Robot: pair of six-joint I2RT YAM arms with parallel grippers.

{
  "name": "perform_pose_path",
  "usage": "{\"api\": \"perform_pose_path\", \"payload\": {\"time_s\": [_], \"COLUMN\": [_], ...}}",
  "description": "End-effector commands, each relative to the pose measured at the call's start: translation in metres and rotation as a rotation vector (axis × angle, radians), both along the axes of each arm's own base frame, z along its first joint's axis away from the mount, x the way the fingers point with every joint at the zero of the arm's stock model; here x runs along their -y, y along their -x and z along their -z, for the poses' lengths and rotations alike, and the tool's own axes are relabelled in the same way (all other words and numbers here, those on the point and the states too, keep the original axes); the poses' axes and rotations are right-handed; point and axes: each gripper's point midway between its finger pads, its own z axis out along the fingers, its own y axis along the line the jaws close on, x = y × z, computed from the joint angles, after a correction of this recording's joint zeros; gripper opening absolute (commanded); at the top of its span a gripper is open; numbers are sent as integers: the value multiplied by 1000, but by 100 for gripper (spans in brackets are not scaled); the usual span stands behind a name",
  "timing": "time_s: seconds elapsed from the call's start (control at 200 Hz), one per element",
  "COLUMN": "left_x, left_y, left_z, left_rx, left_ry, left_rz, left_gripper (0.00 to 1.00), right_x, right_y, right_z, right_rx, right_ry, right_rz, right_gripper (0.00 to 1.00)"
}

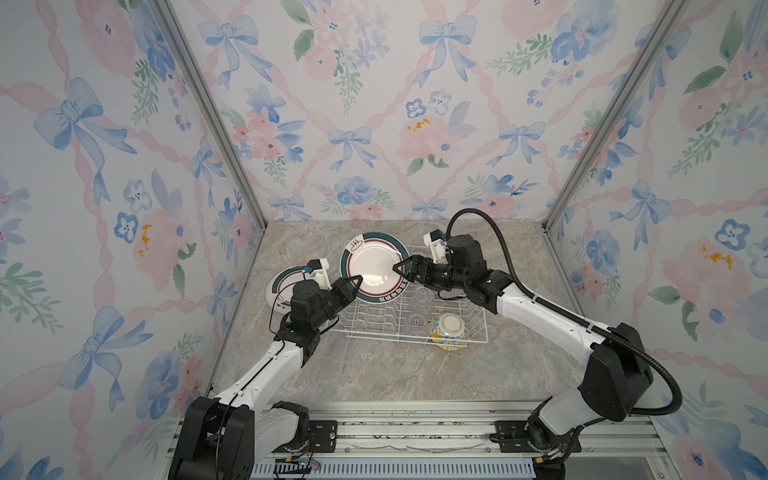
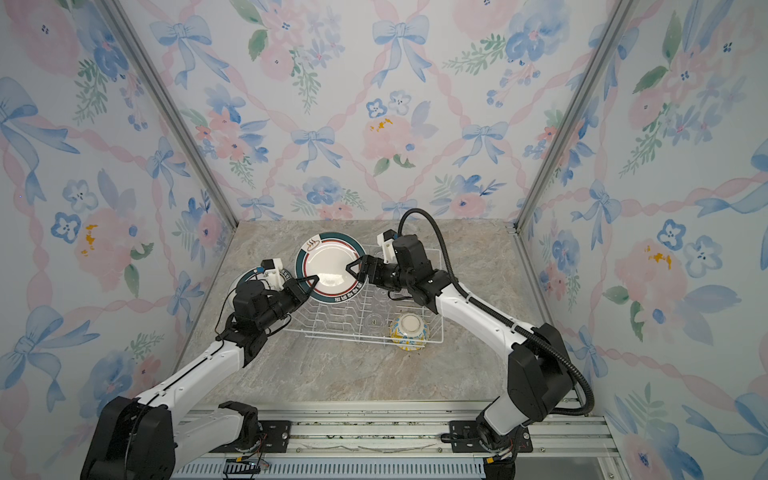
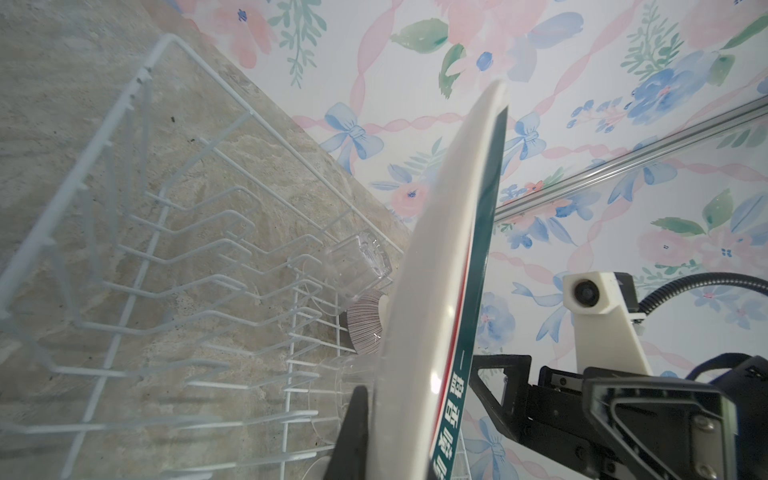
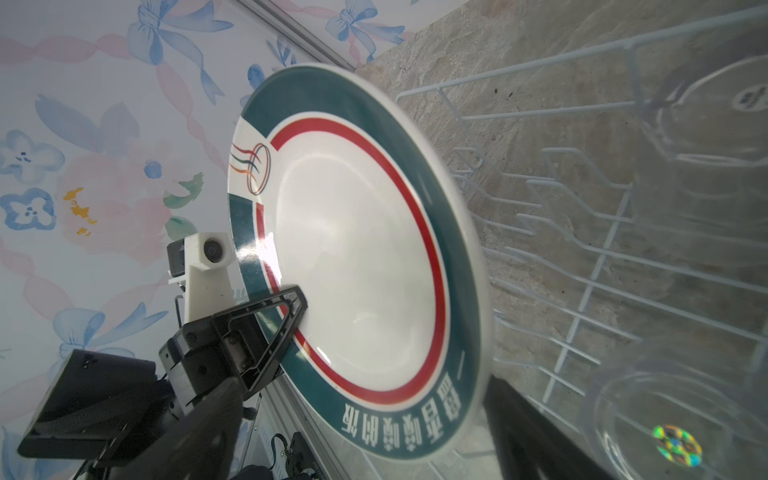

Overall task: Unload the mixed dishes from the dish rack
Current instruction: 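Close the left gripper on the plate rim while the right gripper opens, then carry the plate toward the plate stack with the left gripper while the right arm withdraws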

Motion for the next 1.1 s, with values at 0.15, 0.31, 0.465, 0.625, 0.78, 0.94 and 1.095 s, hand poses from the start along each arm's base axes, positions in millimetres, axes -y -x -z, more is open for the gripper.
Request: {"api": "perform_pose_path", "payload": {"time_s": [0.15, 0.31, 0.465, 0.625, 0.78, 0.94, 1.095], "left_x": [-18, -39, -70, -107, -149, -183, -212], "left_y": [4, 5, 7, 9, 12, 15, 16], "left_z": [-12, -15, -27, -30, -22, -4, 12], "left_rx": [50, 37, 44, 10, -42, -92, -129], "left_ry": [-4, -7, -47, -127, -169, -112, -67], "left_rz": [-36, -70, -145, -242, -354, -422, -491], "left_gripper": [0, 0, 0, 0, 0, 0, 0], "right_x": [0, 12, 21, 26, 30, 37, 47], "right_y": [5, 7, 9, 9, 8, 8, 9], "right_z": [-12, -17, -21, -17, -15, -17, -16], "right_rx": [68, 104, 139, 146, 143, 145, 170], "right_ry": [6, 57, 92, 124, 126, 132, 162], "right_rz": [-18, 1, 20, 28, 34, 51, 56], "right_gripper": [98, 97, 97, 97, 97, 97, 97]}}
